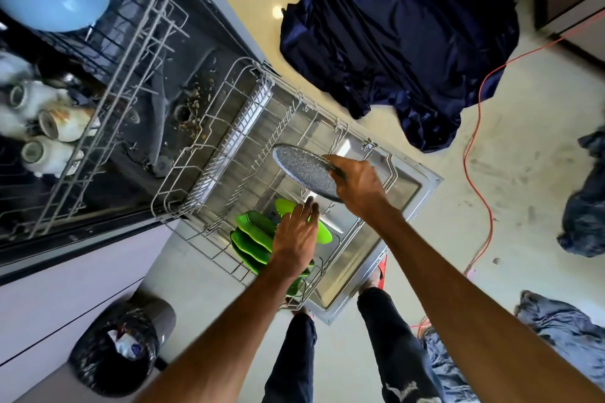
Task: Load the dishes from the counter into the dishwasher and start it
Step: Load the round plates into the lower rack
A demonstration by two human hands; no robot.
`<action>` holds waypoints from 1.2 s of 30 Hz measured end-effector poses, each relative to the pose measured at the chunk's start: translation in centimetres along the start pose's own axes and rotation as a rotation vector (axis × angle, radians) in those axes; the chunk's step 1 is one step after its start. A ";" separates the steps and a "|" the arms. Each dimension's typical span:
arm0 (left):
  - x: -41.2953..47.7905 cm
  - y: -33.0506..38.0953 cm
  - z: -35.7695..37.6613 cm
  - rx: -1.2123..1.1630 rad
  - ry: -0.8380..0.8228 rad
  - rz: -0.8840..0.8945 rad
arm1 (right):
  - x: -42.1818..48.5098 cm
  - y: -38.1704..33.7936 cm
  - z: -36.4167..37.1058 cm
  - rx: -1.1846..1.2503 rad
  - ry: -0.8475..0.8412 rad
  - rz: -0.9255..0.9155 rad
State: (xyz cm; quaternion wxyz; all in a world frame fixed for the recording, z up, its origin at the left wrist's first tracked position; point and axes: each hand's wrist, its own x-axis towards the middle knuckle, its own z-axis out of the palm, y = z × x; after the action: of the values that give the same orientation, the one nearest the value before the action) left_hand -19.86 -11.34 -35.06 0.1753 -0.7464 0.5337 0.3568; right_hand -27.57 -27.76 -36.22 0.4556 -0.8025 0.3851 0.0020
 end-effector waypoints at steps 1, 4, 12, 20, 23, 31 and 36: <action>0.0 0.1 0.0 -0.019 0.008 -0.002 | 0.0 0.0 0.6 -0.018 -0.030 0.018; 0.0 0.4 -0.1 -0.056 0.040 -0.002 | 0.2 0.1 2.1 -0.090 -0.107 0.075; -1.4 1.0 -0.4 -0.171 0.182 -0.026 | -1.5 1.3 4.5 -0.509 -0.499 0.198; -2.1 0.3 0.6 -0.265 0.209 -0.110 | -0.9 1.1 3.4 -0.447 -0.455 0.196; -1.3 0.2 0.4 -0.302 0.236 -0.153 | 0.6 -0.7 3.6 -0.337 -0.486 0.162; -0.3 -0.3 0.7 -0.316 0.241 -0.185 | 5.8 -3.3 6.0 -0.317 -0.330 0.029; 0.1 -0.1 -0.8 -0.261 0.277 -0.137 | 6.0 -2.3 3.7 -0.264 -0.357 -0.020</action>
State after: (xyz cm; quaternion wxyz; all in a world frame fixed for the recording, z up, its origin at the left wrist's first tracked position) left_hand -19.46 -11.88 -34.57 0.0258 -0.8392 0.4500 0.3041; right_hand -20.62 -28.13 -38.82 0.4075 -0.8460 0.2866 0.1899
